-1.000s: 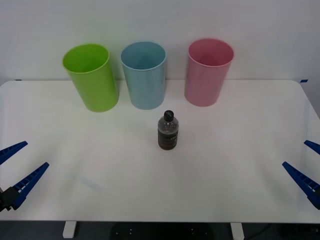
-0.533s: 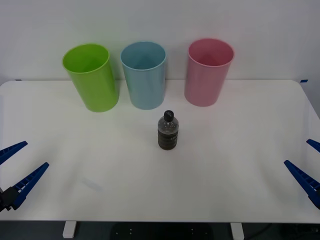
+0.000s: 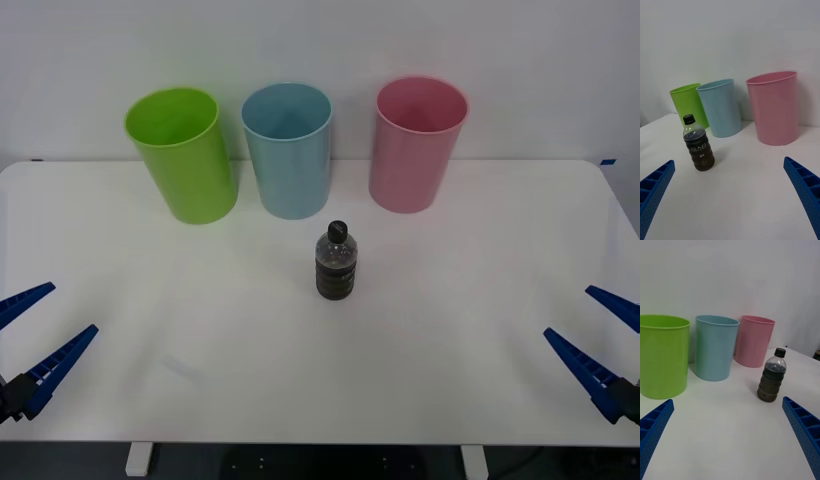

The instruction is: Grasp the object on the table and drop it into the matching bin: aluminum can to the light blue bin, PET bottle to the pink bin.

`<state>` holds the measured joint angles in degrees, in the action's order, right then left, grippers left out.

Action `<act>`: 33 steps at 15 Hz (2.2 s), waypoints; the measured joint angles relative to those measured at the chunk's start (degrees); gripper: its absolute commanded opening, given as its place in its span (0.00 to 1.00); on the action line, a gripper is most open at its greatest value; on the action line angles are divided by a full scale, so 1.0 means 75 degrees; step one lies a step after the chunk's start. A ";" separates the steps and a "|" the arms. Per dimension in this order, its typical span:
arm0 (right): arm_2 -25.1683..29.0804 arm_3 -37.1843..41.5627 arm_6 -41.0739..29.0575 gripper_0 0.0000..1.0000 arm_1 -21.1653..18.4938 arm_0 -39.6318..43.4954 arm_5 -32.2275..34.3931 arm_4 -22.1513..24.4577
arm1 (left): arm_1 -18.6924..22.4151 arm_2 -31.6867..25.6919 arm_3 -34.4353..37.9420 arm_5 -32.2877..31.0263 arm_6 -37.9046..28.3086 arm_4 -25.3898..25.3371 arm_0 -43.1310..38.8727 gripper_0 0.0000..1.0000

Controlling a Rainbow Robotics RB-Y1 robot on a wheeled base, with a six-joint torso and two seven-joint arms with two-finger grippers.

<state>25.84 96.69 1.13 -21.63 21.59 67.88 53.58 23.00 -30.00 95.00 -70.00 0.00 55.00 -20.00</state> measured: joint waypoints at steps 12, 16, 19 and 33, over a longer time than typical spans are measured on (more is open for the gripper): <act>-0.1586 -0.1088 0.2086 1.00 -0.0011 -0.0682 -0.0680 0.0002 | 0.0000 0.0000 0.0000 0.0000 0.0000 0.0000 -0.0001 1.00; -0.2210 -0.1091 0.2304 1.00 -0.0011 -0.0793 -0.1349 0.0003 | 0.0000 0.0000 0.0000 0.0000 0.0000 0.0000 -0.0001 1.00; -0.2636 -0.1090 0.2424 1.00 0.0003 -0.0901 -0.1878 0.0003 | 0.0000 0.0000 0.0000 0.0000 0.0000 0.0000 -0.0001 1.00; -0.3701 -0.1092 0.2817 1.00 0.0734 -0.1726 -0.3602 0.0356 | 0.0000 0.0000 0.0000 0.0000 0.0000 0.0000 -0.0001 1.00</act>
<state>-1.91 88.51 22.26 -16.12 8.64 40.87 56.25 23.00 -30.00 95.00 -70.00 0.00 55.00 -20.00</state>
